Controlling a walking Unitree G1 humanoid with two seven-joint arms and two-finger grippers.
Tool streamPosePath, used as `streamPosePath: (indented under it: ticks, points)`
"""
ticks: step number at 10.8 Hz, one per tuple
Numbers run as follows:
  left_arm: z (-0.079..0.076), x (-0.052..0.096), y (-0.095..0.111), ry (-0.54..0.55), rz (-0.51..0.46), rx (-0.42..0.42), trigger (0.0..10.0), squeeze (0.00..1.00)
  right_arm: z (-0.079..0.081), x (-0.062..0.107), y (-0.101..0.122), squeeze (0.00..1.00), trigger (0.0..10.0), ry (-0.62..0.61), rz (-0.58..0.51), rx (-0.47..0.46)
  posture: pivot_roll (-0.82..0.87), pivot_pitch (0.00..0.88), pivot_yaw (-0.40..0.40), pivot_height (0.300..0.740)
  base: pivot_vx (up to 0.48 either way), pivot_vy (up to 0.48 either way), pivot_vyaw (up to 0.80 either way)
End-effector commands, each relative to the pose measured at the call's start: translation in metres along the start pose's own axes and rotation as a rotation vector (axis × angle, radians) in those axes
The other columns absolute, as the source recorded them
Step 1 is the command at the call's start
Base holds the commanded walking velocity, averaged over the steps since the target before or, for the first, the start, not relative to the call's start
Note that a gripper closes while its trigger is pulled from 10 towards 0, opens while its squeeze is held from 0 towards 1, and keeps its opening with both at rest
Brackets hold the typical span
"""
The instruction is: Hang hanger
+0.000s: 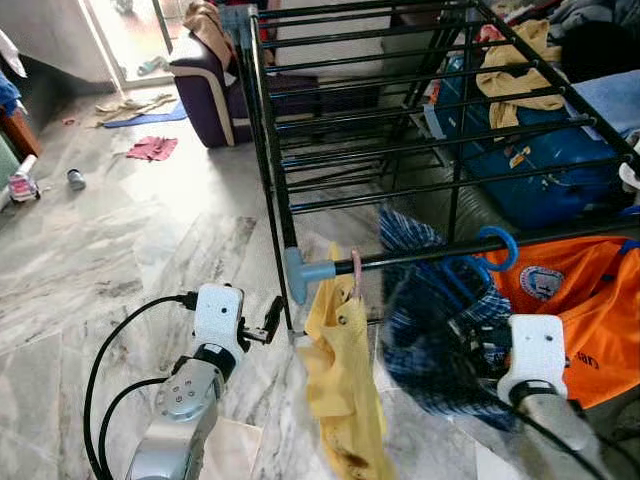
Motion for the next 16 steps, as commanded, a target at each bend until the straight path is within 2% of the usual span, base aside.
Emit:
streamPosePath:
  ticks: [1, 5, 7, 8, 9, 10, 11, 12, 13, 14, 15, 16]
  points:
    - [0.003, 0.002, -0.002, 0.003, 0.015, -0.017, 10.0, 0.0, 0.0, 0.0, 0.009, 0.0, 10.0, 0.041, -0.007, -0.012, -0.09, 0.101, 0.045, 0.74, 0.0, 0.0, 0.0]
    - [0.005, 0.004, -0.005, 0.006, 0.033, -0.028, 10.0, 0.0, -0.011, 0.011, 0.008, 0.0, 10.0, 0.156, 0.056, 0.001, -0.08, 0.102, 0.041, 0.74, 0.0, 0.0, 0.0]
    - [0.005, 0.006, -0.005, 0.007, 0.039, -0.029, 10.0, 0.0, -0.017, 0.022, 0.014, 0.0, 10.0, 0.228, 0.056, -0.049, -0.09, 0.109, 0.043, 0.74, 0.0, 0.0, 0.0]
    - [0.006, 0.006, -0.007, 0.003, 0.046, -0.029, 10.0, 0.0, -0.028, 0.03, 0.017, 0.0, 10.0, 0.258, 0.065, -0.037, -0.1, 0.11, 0.047, 0.74, 0.0, 0.0, 0.0]
    - [0.002, 0.004, -0.008, -0.016, 0.047, -0.031, 10.0, 0.0, -0.038, 0.027, 0.014, 0.0, 10.0, 0.205, 0.075, -0.011, -0.1, 0.109, 0.049, 0.74, 0.0, 0.0, 0.0]
    - [0.001, 0.003, -0.007, -0.021, 0.047, -0.033, 10.0, 0.0, -0.036, 0.025, 0.012, 0.0, 10.0, 0.215, 0.078, -0.016, -0.1, 0.104, 0.051, 0.74, 0.0, 0.0, 0.0]
    - [0.001, 0.002, -0.007, -0.022, 0.045, -0.033, 10.0, 0.0, -0.03, 0.023, 0.007, 0.0, 6.5, 0.232, 0.086, -0.04, -0.09, 0.101, 0.05, 0.74, 0.0, 0.0, 0.0]
    - [0.001, 0.003, -0.007, -0.021, 0.047, -0.033, 10.0, 0.0, -0.026, 0.021, 0.003, 0.0, 5.5, 0.235, 0.094, -0.057, -0.09, 0.099, 0.048, 0.74, 0.0, 0.0, 0.0]
    - [0.001, 0.003, -0.007, -0.019, 0.048, -0.033, 10.0, 0.0, -0.022, 0.019, -0.001, 0.0, 3.7, 0.228, 0.1, -0.052, -0.09, 0.097, 0.045, 0.74, 0.0, 0.0, 0.0]
    - [0.001, 0.004, -0.007, -0.018, 0.048, -0.034, 10.0, 0.0, -0.021, 0.016, -0.004, 0.0, 7.9, 0.208, 0.109, -0.036, -0.08, 0.095, 0.041, 0.74, 0.0, 0.0, 0.0]
    - [0.001, 0.004, -0.007, -0.014, 0.047, -0.032, 10.0, 0.0, -0.025, 0.014, -0.002, 0.0, 10.0, 0.183, 0.086, -0.021, -0.08, 0.095, 0.039, 0.74, 0.0, 0.0, 0.0]
    - [0.001, 0.004, -0.007, -0.012, 0.047, -0.03, 10.0, 0.0, -0.032, 0.012, 0.004, 0.0, 10.0, 0.136, 0.042, -0.011, -0.08, 0.096, 0.038, 0.74, 0.0, 0.0, 0.0]
Point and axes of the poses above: a point about 5 cm out from each wrist's last joint towards the gripper, its own x axis pointing back from the gripper into the wrist, its own y axis along the axis of the wrist's last joint, z = x × y, the point moved 1 cm from there along -x, pointing out of the wrist towards the gripper, and after that the axes turned 15 degrees about -x, right-handed, at the moved point
